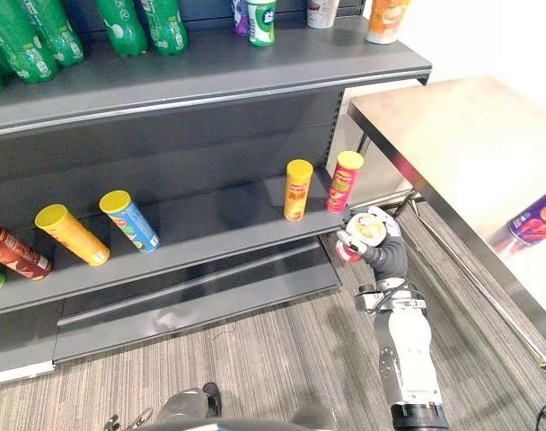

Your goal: Put the gum and the chips on the shelf.

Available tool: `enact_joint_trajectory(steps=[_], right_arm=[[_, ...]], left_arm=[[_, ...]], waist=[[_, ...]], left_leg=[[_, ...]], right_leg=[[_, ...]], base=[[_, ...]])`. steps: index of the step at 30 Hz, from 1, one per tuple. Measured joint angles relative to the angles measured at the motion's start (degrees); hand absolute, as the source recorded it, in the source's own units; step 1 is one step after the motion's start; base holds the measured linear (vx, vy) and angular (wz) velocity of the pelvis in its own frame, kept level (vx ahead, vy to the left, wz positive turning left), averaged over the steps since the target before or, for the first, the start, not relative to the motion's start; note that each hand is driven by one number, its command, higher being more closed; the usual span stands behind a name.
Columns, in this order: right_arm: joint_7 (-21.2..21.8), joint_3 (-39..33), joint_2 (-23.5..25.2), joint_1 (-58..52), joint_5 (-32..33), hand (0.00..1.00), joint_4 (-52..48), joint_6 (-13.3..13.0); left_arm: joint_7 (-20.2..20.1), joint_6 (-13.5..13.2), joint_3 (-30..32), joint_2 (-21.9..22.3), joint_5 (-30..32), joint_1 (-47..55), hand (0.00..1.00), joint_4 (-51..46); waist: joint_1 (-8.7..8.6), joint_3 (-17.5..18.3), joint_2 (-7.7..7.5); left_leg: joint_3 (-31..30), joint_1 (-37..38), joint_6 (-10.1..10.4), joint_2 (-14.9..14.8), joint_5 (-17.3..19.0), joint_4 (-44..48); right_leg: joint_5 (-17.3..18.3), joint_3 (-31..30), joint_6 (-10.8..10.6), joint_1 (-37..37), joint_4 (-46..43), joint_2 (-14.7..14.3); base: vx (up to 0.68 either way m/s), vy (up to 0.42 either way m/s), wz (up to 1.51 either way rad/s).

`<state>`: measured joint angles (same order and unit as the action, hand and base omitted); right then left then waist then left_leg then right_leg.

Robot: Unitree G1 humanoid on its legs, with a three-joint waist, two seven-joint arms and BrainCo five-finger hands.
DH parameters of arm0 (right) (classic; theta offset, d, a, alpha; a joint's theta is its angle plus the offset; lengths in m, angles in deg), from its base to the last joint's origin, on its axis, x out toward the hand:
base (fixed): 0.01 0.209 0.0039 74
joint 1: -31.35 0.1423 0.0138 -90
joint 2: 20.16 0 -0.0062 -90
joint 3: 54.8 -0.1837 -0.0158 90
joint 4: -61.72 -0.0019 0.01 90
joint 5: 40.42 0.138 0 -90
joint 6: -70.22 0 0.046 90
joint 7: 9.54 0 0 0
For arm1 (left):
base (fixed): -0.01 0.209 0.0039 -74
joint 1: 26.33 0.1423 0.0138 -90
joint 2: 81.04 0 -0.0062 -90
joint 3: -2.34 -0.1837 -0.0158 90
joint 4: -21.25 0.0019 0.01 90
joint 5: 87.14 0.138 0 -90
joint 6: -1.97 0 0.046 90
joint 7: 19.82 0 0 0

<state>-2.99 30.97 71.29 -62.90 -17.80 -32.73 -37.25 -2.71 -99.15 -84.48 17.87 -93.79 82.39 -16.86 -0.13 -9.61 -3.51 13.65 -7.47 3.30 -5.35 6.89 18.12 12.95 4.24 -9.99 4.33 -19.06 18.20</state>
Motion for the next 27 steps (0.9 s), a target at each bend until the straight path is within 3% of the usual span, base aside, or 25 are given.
enact_joint_trajectory(steps=[3, 6, 9, 12, 14, 15, 17, 18, 19, 21, 23, 24, 26, 27], right_arm=[[0.1, 0.1, 1.2, 0.0, 0.0, 1.00, -1.2, 0.0], [0.2, 0.2, 2.1, 0.2, 0.0, 1.00, -3.2, 0.0], [0.8, 0.1, 2.0, 0.1, 0.0, 1.00, -3.4, 0.3], [2.3, 0.3, 1.9, 0.1, 0.0, 1.00, -3.4, 0.8], [3.0, 0.7, 1.9, 0.2, 0.0, 1.00, -3.4, 0.8], [3.0, 0.5, 1.8, 0.1, 0.0, 1.00, -3.4, 0.8], [2.8, 0.0, 1.7, -0.5, 0.0, 1.00, -3.4, 0.8], [2.8, 0.3, 0.4, -0.4, 0.0, 1.00, -3.8, 0.5], [2.7, 1.4, 1.0, -0.6, 0.1, 1.00, -3.7, 0.3], [3.0, 4.5, 1.5, -0.2, 0.0, 1.00, -3.6, 0.2], [4.2, 7.2, 2.2, 0.9, 0.0, 1.00, -3.0, -0.1], [4.9, 7.8, 2.3, 1.8, -0.1, 1.00, -3.0, -0.1], [5.2, 8.2, 2.3, 3.3, -0.1, 1.00, -3.2, -0.3], [5.3, 8.8, 2.2, 4.0, -0.1, 1.00, -3.4, -0.3]], left_arm=[[-0.2, 0.1, -0.1, -0.4, 0.0, -0.8, 0.00, -0.4], [-1.2, 0.0, 0.0, -0.3, 0.0, -0.9, 0.00, -0.5], [-1.8, -0.3, 0.1, 0.2, 0.3, -0.9, 0.00, -0.4], [-2.3, -0.9, 0.1, 0.1, 0.7, -0.8, 0.00, -0.4], [-2.8, -1.0, 0.1, -0.8, 0.8, -0.6, 0.00, -0.4], [-2.9, -0.8, 0.0, -1.0, 0.8, -0.6, 0.00, -0.3], [-3.1, -0.7, 0.6, -0.9, 0.8, -0.1, 0.00, -0.5], [-3.3, -0.7, 0.5, 0.2, 0.8, 1.3, 0.00, -0.4], [-3.6, -0.6, 1.0, -0.3, 1.0, 1.4, 0.00, -0.5], [-3.6, -0.2, 0.6, -1.0, 1.2, 2.3, 0.00, -0.5], [-3.1, 0.5, 0.6, -1.0, 0.2, 3.0, 0.00, -0.6], [-2.7, 0.5, 0.6, -0.6, 0.0, 3.0, 0.00, -0.7], [-2.3, 0.5, 0.6, -0.3, 0.0, 2.9, 0.00, -2.0], [-2.3, 0.5, 0.7, -0.3, 0.0, 2.7, 0.00, -2.7]], waist=[[0.28, 0.0, -0.03], [0.71, 0.1, -0.20], [1.81, -0.3, 0.56], [2.16, -0.7, 0.47], [2.67, -1.4, -1.71], [2.33, -1.4, -1.67], [2.32, -1.1, -2.04], [1.97, -0.8, 0.03], [1.97, -0.6, -1.41], [2.46, -0.8, -2.24], [3.19, -0.7, -2.58], [3.58, -0.9, -1.85], [3.35, -1.0, -0.95], [3.35, -1.0, -0.92]], left_leg=[[0.0, 0.9, -0.5, 0.3, 0.3, -0.2], [-0.1, 0.9, -0.9, 0.6, 0.5, -0.1], [-0.2, 0.9, -0.8, -0.1, 0.5, -0.1], [-0.3, 0.5, -0.3, 0.6, 1.6, 0.2], [0.1, -1.2, 0.1, 2.3, 3.2, 2.4], [-0.3, -1.5, -0.2, 2.6, 3.6, 3.1], [0.3, -1.1, -1.5, 4.5, 5.0, 7.1], [-0.2, 0.0, -3.5, 4.5, 9.0, 5.4], [-0.2, 0.9, -3.6, 4.9, 9.0, 4.5], [-0.2, 3.3, -3.8, 4.7, 8.8, 1.8], [-0.3, 6.5, -4.3, 3.7, 8.5, -0.5], [-0.3, 9.0, -4.0, 2.8, 8.4, -2.6], [-0.2, 10.8, -3.0, 1.5, 7.8, -4.2], [-0.3, 10.9, -2.5, 1.1, 8.1, -4.0]], right_leg=[[-3.0, 2.1, -0.1, 0.8, 0.2, 0.4], [-3.3, 4.7, -0.2, 1.4, 1.1, 1.1], [-3.2, 7.5, -0.2, 2.5, 3.1, 0.6], [-0.9, 9.4, -1.7, 2.8, 3.4, 1.3], [4.9, 11.1, -2.6, 2.9, 3.5, 3.7], [5.6, 11.6, -1.9, 2.8, 2.8, 4.1], [5.8, 12.5, 3.2, 4.3, 2.3, 4.8], [4.0, 12.2, 8.3, 0.2, -7.5, 4.6], [0.1, 8.6, 9.5, -6.7, -19.0, 6.8], [-5.2, 5.0, 8.8, -12.6, -28.4, 6.8], [-1.4, 6.6, 9.1, -15.1, -31.0, 5.0], [0.8, 9.2, 9.0, -16.1, -28.7, 3.4], [0.9, 11.7, 8.5, -18.4, -21.4, 1.1], [0.0, 11.6, 7.3, -19.7, -16.9, 0.2]], base=[[0.13, 0.156, 0.05], [0.03, 0.039, 0.02], [-0.04, -0.012, -0.04], [-0.10, -0.005, -0.04], [-0.13, -0.019, 0.04], [-0.04, 0.066, 0.26], [0.07, 0.123, 0.21], [0.09, 0.128, 0.28], [0.09, 0.110, 0.24], [0.17, 0.038, -0.05], [0.22, -0.011, -0.17], [0.24, -0.026, -0.05], [0.25, -0.051, 0.12], [0.29, -0.117, 0.23]])
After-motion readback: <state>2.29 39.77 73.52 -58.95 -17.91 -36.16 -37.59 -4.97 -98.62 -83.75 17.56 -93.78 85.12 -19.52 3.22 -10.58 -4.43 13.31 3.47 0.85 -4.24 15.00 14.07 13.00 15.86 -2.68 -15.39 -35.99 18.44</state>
